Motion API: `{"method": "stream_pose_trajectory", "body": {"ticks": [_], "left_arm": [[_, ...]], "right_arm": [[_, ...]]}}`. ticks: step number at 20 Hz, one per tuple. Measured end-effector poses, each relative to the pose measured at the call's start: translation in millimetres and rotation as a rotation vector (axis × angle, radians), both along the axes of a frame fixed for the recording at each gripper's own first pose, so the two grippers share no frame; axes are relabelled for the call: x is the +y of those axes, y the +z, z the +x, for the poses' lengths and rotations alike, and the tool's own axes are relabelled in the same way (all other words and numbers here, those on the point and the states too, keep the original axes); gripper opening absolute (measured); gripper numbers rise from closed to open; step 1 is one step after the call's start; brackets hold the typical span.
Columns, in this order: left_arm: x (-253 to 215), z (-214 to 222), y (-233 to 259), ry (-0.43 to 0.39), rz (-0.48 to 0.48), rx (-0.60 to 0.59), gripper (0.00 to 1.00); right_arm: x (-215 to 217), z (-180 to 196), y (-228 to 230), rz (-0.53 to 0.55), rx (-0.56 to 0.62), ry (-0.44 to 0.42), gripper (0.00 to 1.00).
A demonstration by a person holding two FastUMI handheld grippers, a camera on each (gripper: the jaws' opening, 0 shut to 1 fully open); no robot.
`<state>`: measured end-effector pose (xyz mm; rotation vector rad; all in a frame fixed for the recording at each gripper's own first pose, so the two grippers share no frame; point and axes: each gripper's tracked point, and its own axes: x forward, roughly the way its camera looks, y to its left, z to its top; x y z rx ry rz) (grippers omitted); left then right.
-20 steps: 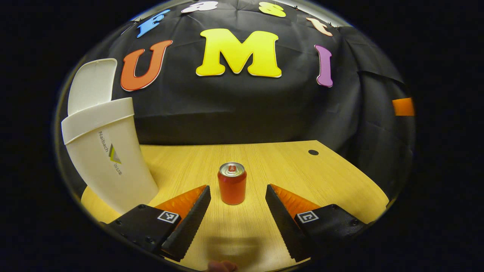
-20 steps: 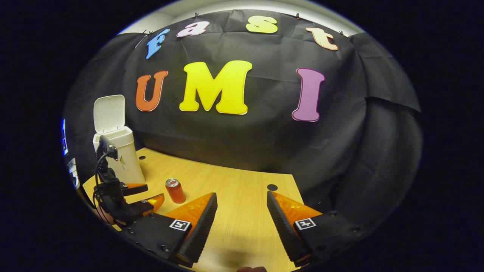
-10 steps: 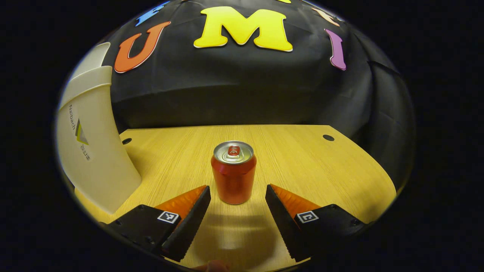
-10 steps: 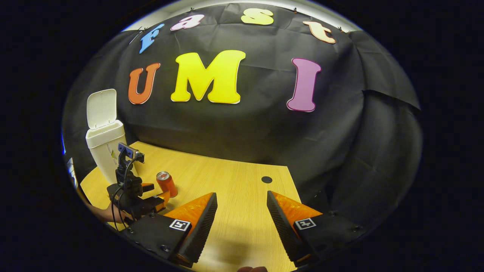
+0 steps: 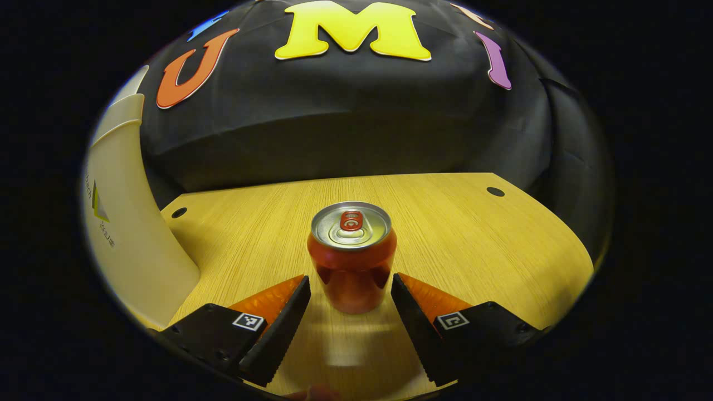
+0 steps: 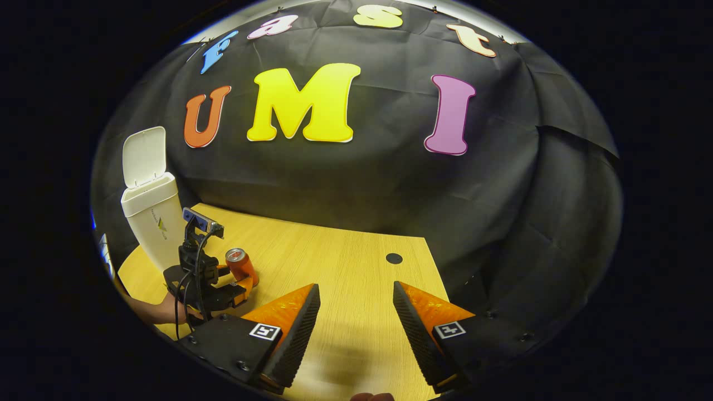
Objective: Press the lid of the desktop garbage bin to open it, pick up the crumpled paper on the desktop and throw it into the bin, then pick up the pop can on the desktop and drop it into the bin, and finally close the garbage bin lid.
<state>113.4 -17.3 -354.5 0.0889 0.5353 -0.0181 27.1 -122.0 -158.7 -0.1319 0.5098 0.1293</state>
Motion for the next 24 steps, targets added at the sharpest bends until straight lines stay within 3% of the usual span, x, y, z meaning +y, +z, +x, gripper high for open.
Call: {"method": "stream_pose_trajectory", "body": {"ticks": [7,8,9,10,11,12,19,24], "left_arm": [[-5,9,-11,-0.037,0.001,0.029,0.96],[-4,8,-13,-0.037,0.0,0.039,1.0],[-3,9,-12,-0.042,-0.003,0.034,0.88],[-4,9,-10,-0.046,-0.008,0.036,0.94],[-5,7,-10,-0.048,-0.01,0.038,0.87],[-6,6,-3,-0.048,-0.017,0.032,0.86],[-6,0,137,-0.072,-0.041,-0.191,0.86],[23,-10,240,-0.042,-0.022,-0.348,0.85]], "right_arm": [[3,-1,5,-0.016,-0.003,0.004,0.84],[3,0,7,-0.021,-0.009,0.007,0.83],[4,-1,9,-0.026,-0.015,0.01,0.84],[4,-3,11,-0.029,-0.019,0.011,0.84],[4,-5,13,-0.026,-0.019,0.01,0.84],[4,-7,14,-0.021,-0.021,0.008,0.83],[35,-16,30,0.049,-0.073,0.029,0.84],[73,-16,46,0.1,-0.123,0.076,0.84]]}}
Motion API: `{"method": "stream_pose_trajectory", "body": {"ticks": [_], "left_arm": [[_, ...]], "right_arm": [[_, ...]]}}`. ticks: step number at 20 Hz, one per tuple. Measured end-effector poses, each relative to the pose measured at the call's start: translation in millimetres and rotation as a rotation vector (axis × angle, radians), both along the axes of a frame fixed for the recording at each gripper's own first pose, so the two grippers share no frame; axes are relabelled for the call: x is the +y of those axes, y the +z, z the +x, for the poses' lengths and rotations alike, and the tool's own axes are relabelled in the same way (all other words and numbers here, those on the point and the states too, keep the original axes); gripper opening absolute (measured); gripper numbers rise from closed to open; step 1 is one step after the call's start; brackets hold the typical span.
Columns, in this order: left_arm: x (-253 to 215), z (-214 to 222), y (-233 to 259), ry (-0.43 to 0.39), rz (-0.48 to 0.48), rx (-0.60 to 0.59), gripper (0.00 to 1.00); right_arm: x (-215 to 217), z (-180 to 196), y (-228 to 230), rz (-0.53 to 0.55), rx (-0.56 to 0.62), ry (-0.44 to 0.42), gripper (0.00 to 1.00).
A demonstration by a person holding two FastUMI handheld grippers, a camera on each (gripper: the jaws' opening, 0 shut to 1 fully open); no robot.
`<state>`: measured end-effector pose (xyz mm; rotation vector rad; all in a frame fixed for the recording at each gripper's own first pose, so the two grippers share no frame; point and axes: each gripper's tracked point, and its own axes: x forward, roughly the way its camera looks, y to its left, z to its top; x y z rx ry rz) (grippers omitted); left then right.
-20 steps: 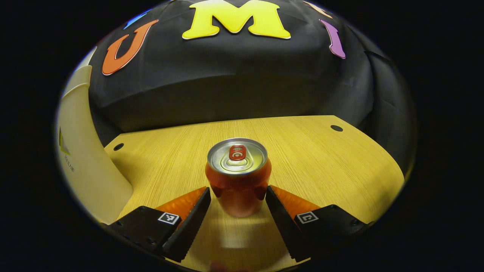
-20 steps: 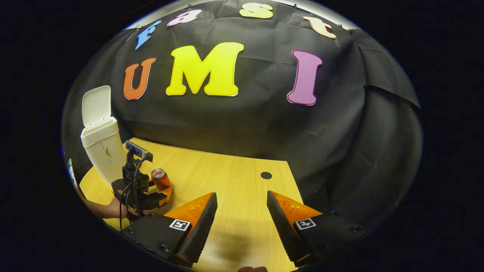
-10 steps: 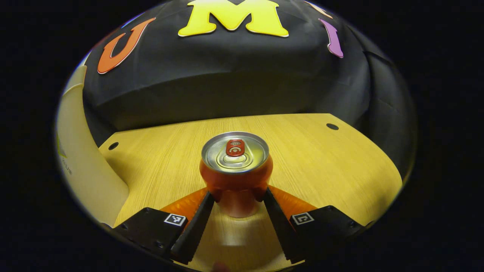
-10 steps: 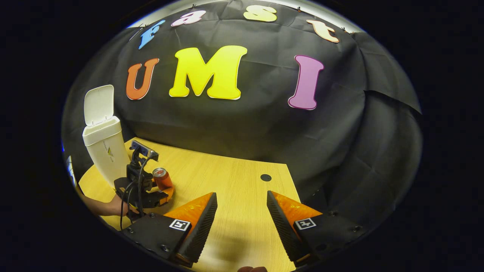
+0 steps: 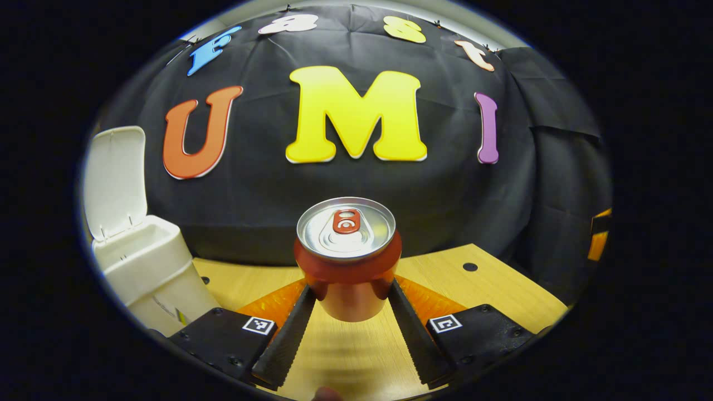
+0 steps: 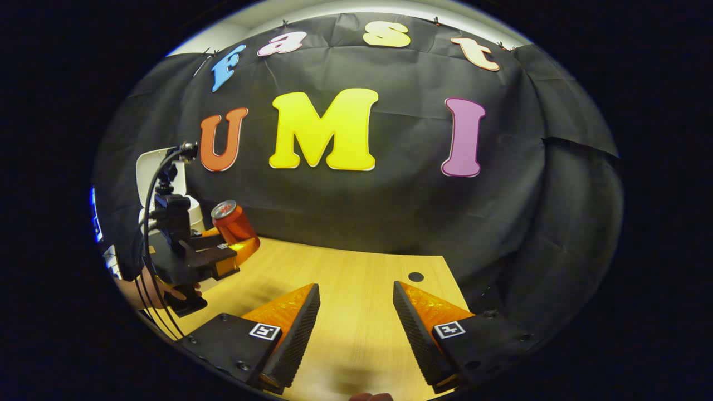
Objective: Press the lid of the desktop garbage bin to open it, pick up the crumpled paper on the desktop and throw it into the bin, then pick up the pop can on the desktop and drop it into the bin, and finally close the garbage bin lid.
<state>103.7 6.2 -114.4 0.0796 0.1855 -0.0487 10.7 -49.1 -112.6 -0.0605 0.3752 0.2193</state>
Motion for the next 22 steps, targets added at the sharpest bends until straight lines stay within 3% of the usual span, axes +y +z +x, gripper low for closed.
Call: {"method": "stream_pose_trajectory", "body": {"ticks": [4,9,17,22], "left_arm": [[45,-4,58,0.07,0.053,-0.087,0.85],[134,-14,91,0.239,0.045,-0.112,0.85],[260,-44,57,0.487,0.036,0.024,0.85],[279,-47,32,0.507,0.01,0.102,0.86]], "right_arm": [[28,1,9,0.028,-0.033,0.049,0.84],[64,6,13,0.059,-0.043,0.093,0.84],[131,2,9,0.065,-0.021,0.194,0.84],[154,-2,7,0.066,-0.007,0.219,0.84]]}}
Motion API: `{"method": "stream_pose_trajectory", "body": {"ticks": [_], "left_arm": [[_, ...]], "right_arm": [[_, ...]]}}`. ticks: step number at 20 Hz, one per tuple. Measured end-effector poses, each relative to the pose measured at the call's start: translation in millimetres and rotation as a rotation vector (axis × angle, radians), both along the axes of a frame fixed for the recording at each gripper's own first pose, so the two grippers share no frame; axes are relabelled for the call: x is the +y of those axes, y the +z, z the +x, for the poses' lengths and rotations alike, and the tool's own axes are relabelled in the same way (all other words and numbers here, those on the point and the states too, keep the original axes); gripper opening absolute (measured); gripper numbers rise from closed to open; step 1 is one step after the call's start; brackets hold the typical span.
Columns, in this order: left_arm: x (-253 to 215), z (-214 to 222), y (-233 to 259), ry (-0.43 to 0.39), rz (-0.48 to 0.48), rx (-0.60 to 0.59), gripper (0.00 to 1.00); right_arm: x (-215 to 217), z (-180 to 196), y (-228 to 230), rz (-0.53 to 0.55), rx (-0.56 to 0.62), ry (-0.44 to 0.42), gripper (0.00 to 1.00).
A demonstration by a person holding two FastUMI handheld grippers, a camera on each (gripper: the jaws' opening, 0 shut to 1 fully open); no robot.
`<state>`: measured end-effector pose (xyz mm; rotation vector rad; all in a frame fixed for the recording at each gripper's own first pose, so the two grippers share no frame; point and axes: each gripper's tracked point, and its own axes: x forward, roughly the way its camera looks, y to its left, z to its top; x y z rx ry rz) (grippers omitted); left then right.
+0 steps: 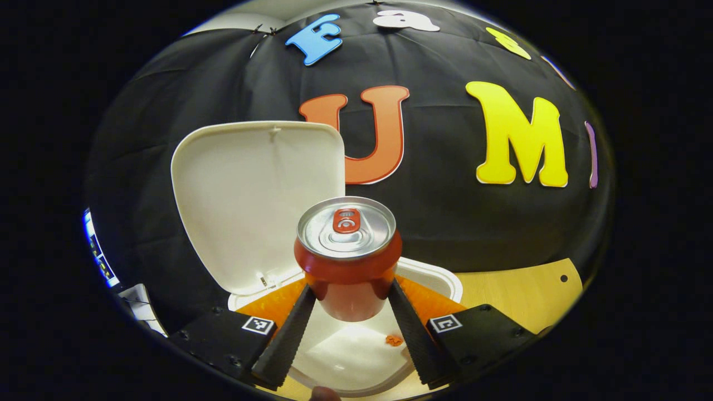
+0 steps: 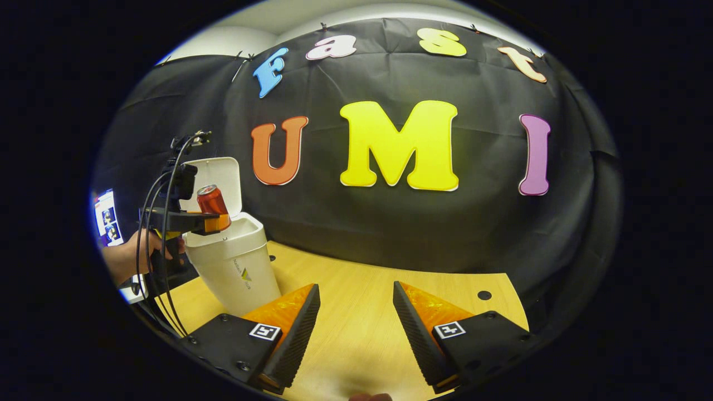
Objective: Press the lid of the desktop garbage bin to open it, pick up the crumpled paper on the desktop and throw it into the bin, then pick up the pop can on the desktop and drop it into the bin, and finally close the garbage bin lid.
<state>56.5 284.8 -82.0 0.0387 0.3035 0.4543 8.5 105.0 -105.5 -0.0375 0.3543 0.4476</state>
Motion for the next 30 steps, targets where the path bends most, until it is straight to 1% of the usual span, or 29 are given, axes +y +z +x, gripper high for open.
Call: {"method": "stream_pose_trajectory", "body": {"ticks": [2,3,4,6,9,12,15,17,18,19,21,23,26,27,28,30], "left_arm": [[1,-2,1,-0.002,0.005,0.001,0.87],[0,-1,4,-0.005,0.011,-0.006,0.87],[-2,0,7,-0.013,0.017,-0.011,0.87],[-3,-2,20,-0.009,0.037,-0.028,0.87],[-8,-4,60,0.051,0.07,-0.131,0.88],[-26,3,106,0.058,0.088,-0.231,0.87],[-37,17,151,0.068,0.113,-0.307,0.87],[-33,26,177,0.065,0.132,-0.336,0.87],[-26,29,188,0.082,0.149,-0.344,0.87],[-14,32,200,0.104,0.159,-0.359,0.87],[14,33,219,0.151,0.141,-0.383,0.87],[47,33,226,0.242,0.114,-0.383,0.87],[89,25,212,0.405,0.04,-0.328,0.88],[101,25,199,0.459,0.004,-0.292,0.9],[101,22,196,0.495,-0.023,-0.264,0.9],[101,22,193,0.533,-0.031,-0.229,0.9]], "right_arm": [[4,-2,0,0.001,0.006,0.003,0.84],[7,-3,0,0.0,0.007,0.005,0.83],[8,-3,0,-0.002,0.007,0.006,0.84],[9,-4,2,-0.001,0.004,0.008,0.84],[10,-3,7,-0.002,-0.004,0.01,0.84],[2,-1,14,-0.002,-0.014,0.009,0.84],[-8,6,35,0.016,-0.045,-0.003,0.84],[-17,9,50,0.026,-0.048,-0.013,0.84],[-20,11,54,0.033,-0.039,-0.02,0.84],[-24,13,58,0.032,-0.028,-0.025,0.84],[-30,17,70,0.038,-0.027,-0.028,0.84],[-36,20,77,0.042,-0.038,-0.034,0.84],[-40,21,80,0.055,-0.036,-0.041,0.84],[-42,22,81,0.062,-0.032,-0.045,0.84],[-43,23,82,0.069,-0.031,-0.049,0.84],[-46,24,80,0.072,-0.027,-0.058,0.84]]}}
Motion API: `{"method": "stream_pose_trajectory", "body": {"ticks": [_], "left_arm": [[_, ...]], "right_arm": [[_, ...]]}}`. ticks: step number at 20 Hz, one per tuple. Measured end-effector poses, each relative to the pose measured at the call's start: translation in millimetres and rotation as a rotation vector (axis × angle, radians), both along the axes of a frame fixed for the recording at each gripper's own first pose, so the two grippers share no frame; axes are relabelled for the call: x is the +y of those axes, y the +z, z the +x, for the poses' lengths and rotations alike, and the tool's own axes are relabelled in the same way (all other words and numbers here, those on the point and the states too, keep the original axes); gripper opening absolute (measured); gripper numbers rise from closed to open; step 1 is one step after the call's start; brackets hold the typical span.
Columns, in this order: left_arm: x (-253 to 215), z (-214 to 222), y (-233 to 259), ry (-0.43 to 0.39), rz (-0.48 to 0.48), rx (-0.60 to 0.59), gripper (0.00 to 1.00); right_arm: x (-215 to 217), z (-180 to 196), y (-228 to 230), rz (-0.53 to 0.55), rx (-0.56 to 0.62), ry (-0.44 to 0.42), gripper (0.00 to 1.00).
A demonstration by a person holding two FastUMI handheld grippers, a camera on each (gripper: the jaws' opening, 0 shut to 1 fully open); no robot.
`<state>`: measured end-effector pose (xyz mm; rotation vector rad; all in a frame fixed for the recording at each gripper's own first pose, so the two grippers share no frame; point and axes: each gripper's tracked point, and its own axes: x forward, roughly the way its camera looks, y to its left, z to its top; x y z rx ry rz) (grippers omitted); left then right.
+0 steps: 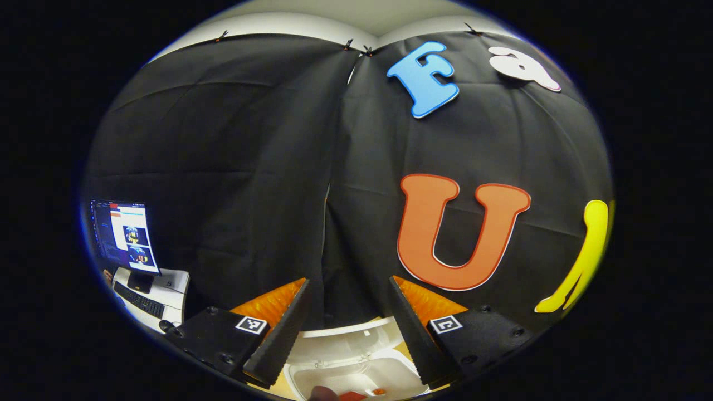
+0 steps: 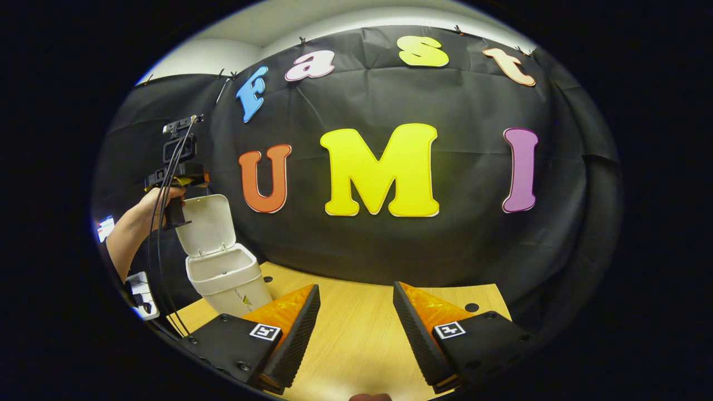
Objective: Press the lid of the desktop garbage bin to open it, pick up the crumpled paper on the desktop and throw it into the bin, then pick up the pop can on the desktop and drop it into the bin, and finally close the garbage bin lid.
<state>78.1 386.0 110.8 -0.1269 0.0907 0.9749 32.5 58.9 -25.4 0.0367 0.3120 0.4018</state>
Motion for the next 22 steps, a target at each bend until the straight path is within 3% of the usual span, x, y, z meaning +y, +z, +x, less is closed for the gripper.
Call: {"method": "stream_pose_trajectory", "body": {"ticks": [9,14,19,22], "left_arm": [[-11,0,-24,0.024,-0.046,0.048,0.9],[-62,-12,-40,-0.002,-0.073,0.024,0.87],[-121,-24,-87,-0.034,-0.146,0.032,0.89],[-138,-29,-96,-0.048,-0.115,0.039,0.89]], "right_arm": [[-19,-2,-7,0.001,0.023,-0.027,0.84],[-22,-1,-15,0.001,0.033,0.003,0.84],[-28,-8,-34,-0.032,0.052,0.048,0.84],[-37,-11,-45,-0.051,0.073,0.052,0.84]]}}
